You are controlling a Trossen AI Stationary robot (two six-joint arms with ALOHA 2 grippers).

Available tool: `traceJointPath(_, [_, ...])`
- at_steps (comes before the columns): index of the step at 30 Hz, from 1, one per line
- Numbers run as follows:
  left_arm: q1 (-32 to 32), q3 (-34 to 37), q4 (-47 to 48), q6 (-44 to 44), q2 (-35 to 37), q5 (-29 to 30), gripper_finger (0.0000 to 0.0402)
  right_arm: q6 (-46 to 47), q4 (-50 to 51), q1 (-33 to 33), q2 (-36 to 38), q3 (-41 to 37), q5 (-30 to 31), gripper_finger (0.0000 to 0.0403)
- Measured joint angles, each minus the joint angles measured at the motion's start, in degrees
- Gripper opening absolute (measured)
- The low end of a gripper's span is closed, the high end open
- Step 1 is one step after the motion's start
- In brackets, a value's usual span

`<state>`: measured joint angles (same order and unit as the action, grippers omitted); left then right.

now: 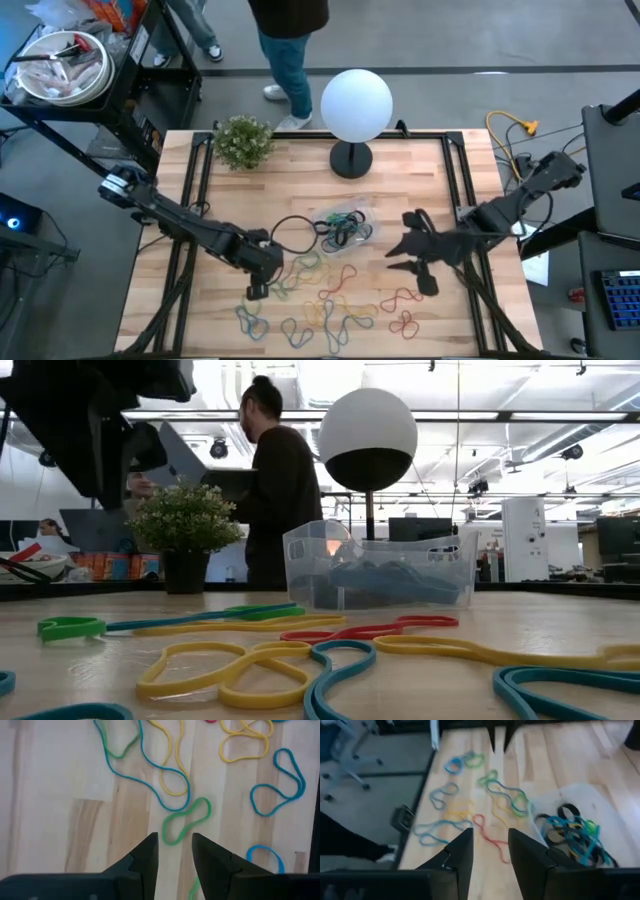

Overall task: Pick and place rubber bands into bin
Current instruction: Put the green rubber band into the transparent bin

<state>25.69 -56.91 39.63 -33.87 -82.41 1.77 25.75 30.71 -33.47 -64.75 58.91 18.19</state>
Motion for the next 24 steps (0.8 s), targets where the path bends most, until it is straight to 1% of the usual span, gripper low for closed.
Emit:
traceJointPath(2, [0.0, 0.4, -0.6, 0.0, -1.3, -0.2, 0.0102, 1.8, -1.3, -2.0, 0.8, -1.7, 0.5, 0.0113])
traceJointPath(6, [-0.1, 1.7, -3.7, -0.2, -4.6, -4.5, 0.0102, 9.5, -2.8, -5.3, 1.0, -4.7, 2.8, 0.0107])
traceJointPath(9, [0.0, 2.3, -5.3, 0.1, -6.5, -5.3, 0.0102, 13.7, -3.3, -7.2, 0.9, -6.8, 3.4, 0.0103])
traceJointPath(13, [0.0, 2.4, -5.3, -0.3, -8.7, -5.4, 0.0102, 20.6, -5.8, -9.1, 0.9, -9.8, 8.3, 0.0098])
traceJointPath(18, [-0.1, 2.7, -5.8, -0.3, -10.6, -4.5, 0.0102, 21.4, -9.7, -10.9, 0.6, -10.7, 9.0, 0.0095])
traceJointPath(21, [-0.2, 2.8, -8.4, -0.3, -12.0, -4.5, 0.0102, 21.4, -9.9, -11.7, 0.4, -10.8, 9.0, 0.0095])
traceJointPath(24, [-0.2, 2.6, -8.6, -0.4, -14.2, -4.7, 0.0102, 21.6, -9.9, -12.0, 0.4, -10.8, 9.0, 0.0095])
